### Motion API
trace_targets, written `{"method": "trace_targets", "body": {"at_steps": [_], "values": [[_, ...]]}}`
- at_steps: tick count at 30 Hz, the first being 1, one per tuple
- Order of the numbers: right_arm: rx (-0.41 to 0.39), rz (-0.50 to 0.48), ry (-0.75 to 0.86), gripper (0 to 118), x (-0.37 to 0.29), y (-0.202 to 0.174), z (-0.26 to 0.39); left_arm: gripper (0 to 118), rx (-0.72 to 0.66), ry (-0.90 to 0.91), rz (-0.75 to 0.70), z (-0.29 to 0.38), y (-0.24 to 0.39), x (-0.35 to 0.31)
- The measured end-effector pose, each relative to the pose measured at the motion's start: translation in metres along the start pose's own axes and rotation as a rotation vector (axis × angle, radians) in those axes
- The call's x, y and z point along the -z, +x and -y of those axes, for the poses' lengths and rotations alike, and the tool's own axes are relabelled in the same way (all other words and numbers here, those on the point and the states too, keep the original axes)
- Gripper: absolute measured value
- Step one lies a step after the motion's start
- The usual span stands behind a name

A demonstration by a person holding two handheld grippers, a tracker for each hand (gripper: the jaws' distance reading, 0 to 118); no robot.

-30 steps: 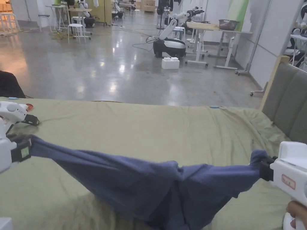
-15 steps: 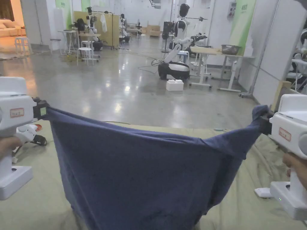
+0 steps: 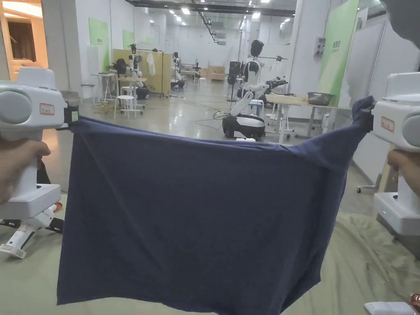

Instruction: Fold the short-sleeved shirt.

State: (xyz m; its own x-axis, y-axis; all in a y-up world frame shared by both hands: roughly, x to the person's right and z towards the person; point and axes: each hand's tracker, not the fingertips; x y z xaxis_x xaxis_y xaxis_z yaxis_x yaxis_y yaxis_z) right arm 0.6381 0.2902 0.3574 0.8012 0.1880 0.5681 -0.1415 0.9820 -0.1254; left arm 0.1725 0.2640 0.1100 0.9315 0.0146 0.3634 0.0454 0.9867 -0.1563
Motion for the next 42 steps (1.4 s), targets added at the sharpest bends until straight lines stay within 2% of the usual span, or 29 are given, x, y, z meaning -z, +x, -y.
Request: {"method": "trace_targets", "body": {"at_steps": [7,16,22,25,29,36,40,42], "values": [[0.004,-0.003,0.036,0,0.001,0.003,-0.016,0,0.0,0.009,0.0,0.001,-0.002,0.002],[0.018,-0.04,-0.101,0,-0.021,-0.009,0.082,0,-0.026,-0.127,0.028,0.101,-0.011,-0.001],[-0.003,-0.048,-0.185,0,-0.074,-0.016,0.161,0,-0.074,-0.19,0.043,0.179,-0.022,-0.043],[-0.003,-0.049,-0.214,0,-0.103,-0.008,0.186,0,-0.087,-0.187,0.047,0.206,-0.028,-0.078],[0.029,-0.059,-0.201,0,-0.158,0.003,0.194,0,-0.136,-0.164,0.065,0.221,-0.041,-0.126],[-0.009,-0.057,-0.217,0,-0.226,0.012,0.188,0,-0.123,-0.147,0.089,0.225,-0.054,-0.187],[-0.045,-0.096,-0.328,0,-0.24,0.004,0.208,0,-0.122,-0.289,0.089,0.251,-0.061,-0.19],[-0.035,-0.122,-0.391,0,-0.242,-0.003,0.231,0,-0.068,-0.35,0.09,0.272,-0.054,-0.189]]}}
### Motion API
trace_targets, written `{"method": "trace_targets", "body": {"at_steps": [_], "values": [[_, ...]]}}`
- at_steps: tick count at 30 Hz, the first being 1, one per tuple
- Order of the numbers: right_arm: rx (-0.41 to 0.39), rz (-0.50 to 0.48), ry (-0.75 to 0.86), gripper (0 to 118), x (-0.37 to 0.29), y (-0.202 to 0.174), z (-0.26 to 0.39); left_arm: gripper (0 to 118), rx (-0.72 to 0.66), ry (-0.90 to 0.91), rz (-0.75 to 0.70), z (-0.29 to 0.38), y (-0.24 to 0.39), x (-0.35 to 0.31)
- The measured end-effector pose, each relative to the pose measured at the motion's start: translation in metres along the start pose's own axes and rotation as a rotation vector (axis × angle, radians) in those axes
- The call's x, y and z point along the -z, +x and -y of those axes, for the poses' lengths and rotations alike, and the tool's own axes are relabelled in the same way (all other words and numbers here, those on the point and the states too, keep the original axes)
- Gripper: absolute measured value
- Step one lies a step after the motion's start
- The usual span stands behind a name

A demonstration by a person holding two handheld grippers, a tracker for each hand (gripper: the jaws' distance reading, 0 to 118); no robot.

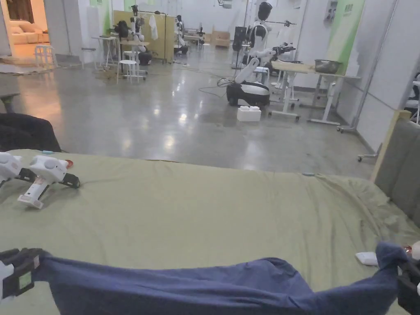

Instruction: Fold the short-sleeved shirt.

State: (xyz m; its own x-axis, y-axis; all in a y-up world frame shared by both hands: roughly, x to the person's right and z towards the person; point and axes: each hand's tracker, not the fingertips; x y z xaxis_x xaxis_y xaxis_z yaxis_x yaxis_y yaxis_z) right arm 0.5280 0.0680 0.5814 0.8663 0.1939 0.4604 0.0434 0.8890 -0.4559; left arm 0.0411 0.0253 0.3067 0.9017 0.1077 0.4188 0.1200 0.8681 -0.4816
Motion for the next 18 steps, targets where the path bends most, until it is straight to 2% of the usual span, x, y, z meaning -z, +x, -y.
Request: {"method": "trace_targets", "body": {"at_steps": [12,18], "values": [[0.027,-0.042,-0.393,0,0.077,-0.043,0.152,0,-0.027,-0.384,-0.055,0.126,0.014,0.073],[0.072,-0.035,-0.448,3,0.101,-0.052,0.183,6,-0.049,-0.408,-0.096,0.143,0.022,0.087]]}}
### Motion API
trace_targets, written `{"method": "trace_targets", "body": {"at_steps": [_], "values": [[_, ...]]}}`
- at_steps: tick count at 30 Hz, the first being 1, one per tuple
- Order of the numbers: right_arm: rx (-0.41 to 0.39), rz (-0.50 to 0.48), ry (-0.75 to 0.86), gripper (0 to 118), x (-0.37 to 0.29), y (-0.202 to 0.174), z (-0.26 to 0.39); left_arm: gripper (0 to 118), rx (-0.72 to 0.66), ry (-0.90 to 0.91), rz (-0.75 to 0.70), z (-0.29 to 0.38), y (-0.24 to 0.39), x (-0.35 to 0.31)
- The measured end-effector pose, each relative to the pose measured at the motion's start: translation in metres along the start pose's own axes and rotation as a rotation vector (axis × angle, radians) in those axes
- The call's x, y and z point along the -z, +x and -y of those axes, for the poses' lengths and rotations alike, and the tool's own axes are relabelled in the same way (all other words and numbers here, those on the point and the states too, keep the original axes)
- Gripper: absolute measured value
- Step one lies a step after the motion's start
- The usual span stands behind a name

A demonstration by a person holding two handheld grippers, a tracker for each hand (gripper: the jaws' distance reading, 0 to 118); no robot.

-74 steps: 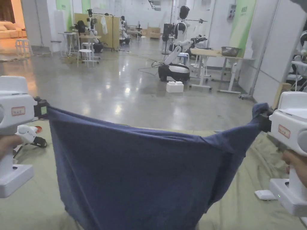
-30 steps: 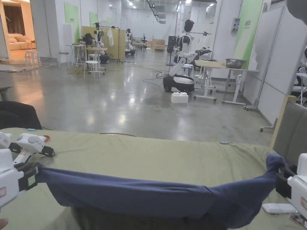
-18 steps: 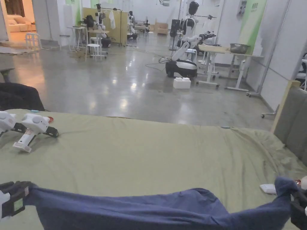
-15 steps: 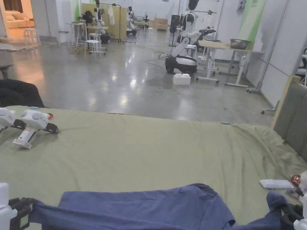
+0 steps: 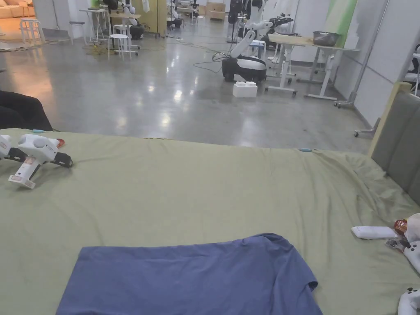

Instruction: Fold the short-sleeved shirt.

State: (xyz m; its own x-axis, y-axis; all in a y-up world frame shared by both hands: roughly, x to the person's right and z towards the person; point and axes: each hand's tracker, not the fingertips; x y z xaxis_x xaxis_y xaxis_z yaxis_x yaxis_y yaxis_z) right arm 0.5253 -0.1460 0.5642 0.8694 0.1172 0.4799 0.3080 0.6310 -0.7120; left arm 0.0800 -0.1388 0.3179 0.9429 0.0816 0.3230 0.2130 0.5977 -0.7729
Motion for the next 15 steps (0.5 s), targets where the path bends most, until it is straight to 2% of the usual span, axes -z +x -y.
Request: {"method": "trace_targets", "body": {"at_steps": [1,2,3,4,5,6,9,15], "values": [[0.016,0.011,0.001,4,-0.001,0.0,-0.001,9,-0.006,0.005,0.004,-0.002,0.001,-0.001],[0.025,0.01,0.011,15,-0.002,-0.002,-0.004,17,-0.012,0.019,0.0,-0.004,0.003,-0.006],[0.029,0.008,0.027,35,-0.003,-0.003,-0.007,30,-0.013,0.044,0.006,-0.008,0.005,-0.008],[0.028,0.006,0.049,68,-0.004,-0.006,-0.012,49,-0.007,0.068,0.006,-0.013,0.008,-0.012],[0.03,0.007,0.087,85,-0.005,-0.008,-0.017,61,0.004,0.099,0.016,-0.018,0.012,-0.015],[0.031,-0.003,0.137,92,-0.008,-0.012,-0.024,67,0.015,0.14,0.027,-0.024,0.011,-0.016],[0.013,-0.016,0.263,91,-0.017,-0.027,-0.049,70,0.046,0.259,0.025,-0.044,0.028,-0.03],[0.049,-0.053,0.514,91,-0.029,-0.066,-0.091,67,0.104,0.463,0.033,-0.078,0.071,-0.05]]}}
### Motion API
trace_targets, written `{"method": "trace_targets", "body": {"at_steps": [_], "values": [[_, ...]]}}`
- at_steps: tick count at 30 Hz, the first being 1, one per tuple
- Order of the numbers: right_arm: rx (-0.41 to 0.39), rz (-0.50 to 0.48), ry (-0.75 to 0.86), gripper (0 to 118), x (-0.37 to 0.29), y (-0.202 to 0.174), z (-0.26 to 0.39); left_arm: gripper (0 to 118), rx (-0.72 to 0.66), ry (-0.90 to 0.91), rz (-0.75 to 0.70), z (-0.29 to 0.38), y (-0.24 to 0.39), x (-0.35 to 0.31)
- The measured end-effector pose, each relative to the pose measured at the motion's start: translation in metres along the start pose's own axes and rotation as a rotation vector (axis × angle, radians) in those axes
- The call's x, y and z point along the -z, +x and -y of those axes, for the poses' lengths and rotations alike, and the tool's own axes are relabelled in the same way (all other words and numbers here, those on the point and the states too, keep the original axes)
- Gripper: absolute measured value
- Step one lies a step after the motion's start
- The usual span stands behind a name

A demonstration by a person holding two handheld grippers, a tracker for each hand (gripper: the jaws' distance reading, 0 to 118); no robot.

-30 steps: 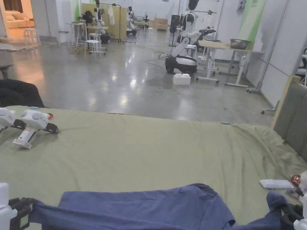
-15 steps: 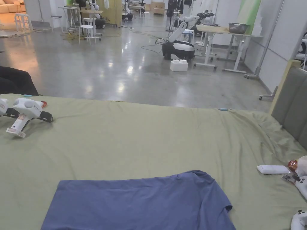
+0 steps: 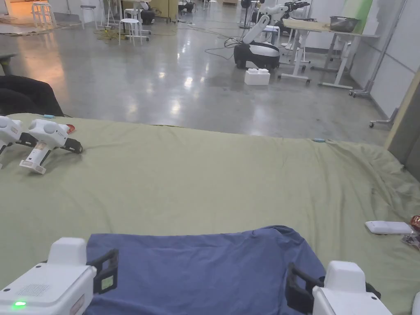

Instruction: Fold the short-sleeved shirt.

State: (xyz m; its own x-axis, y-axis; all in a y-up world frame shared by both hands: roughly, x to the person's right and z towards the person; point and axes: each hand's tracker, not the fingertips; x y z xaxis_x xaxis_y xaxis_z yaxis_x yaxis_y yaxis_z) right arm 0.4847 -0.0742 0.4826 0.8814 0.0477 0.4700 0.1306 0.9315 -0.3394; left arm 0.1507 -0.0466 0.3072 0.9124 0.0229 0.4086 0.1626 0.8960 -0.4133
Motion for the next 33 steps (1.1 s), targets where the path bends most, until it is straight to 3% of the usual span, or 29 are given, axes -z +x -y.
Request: {"method": "trace_targets", "body": {"at_steps": [1,3,6,7,10,17,23,28,30,33], "values": [[-0.007,0.01,0.031,88,0.002,-0.008,-0.005,62,0.0,0.029,-0.008,-0.005,0.007,0.0],[-0.007,0.017,0.099,72,0.004,-0.022,-0.013,47,0.014,0.094,-0.017,0.005,-0.001,0.017],[0.007,-0.006,0.163,11,0.01,-0.038,-0.018,22,0.038,0.173,-0.047,0.0,0.009,0.016],[0.01,0.004,0.182,4,0.011,-0.042,-0.019,14,0.036,0.187,-0.053,0.003,0.015,0.014],[0.011,-0.015,0.202,0,0.015,-0.053,-0.019,0,0.036,0.201,-0.068,0.006,0.017,0.014],[-0.018,-0.038,0.207,0,0.031,-0.062,-0.009,0,-0.026,0.09,-0.058,0.023,-0.011,0.048],[-0.035,-0.053,0.088,0,0.064,-0.058,0.007,0,-0.151,-0.179,-0.068,0.028,-0.083,0.146],[-0.064,-0.058,0.035,0,0.08,-0.052,0.02,0,-0.148,-0.356,-0.066,0.023,-0.125,0.221],[-0.073,-0.056,0.013,0,0.083,-0.049,0.024,6,-0.155,-0.404,-0.086,0.021,-0.136,0.244],[-0.083,-0.04,-0.014,0,0.088,-0.042,0.032,49,-0.178,-0.448,-0.067,0.015,-0.135,0.263]]}}
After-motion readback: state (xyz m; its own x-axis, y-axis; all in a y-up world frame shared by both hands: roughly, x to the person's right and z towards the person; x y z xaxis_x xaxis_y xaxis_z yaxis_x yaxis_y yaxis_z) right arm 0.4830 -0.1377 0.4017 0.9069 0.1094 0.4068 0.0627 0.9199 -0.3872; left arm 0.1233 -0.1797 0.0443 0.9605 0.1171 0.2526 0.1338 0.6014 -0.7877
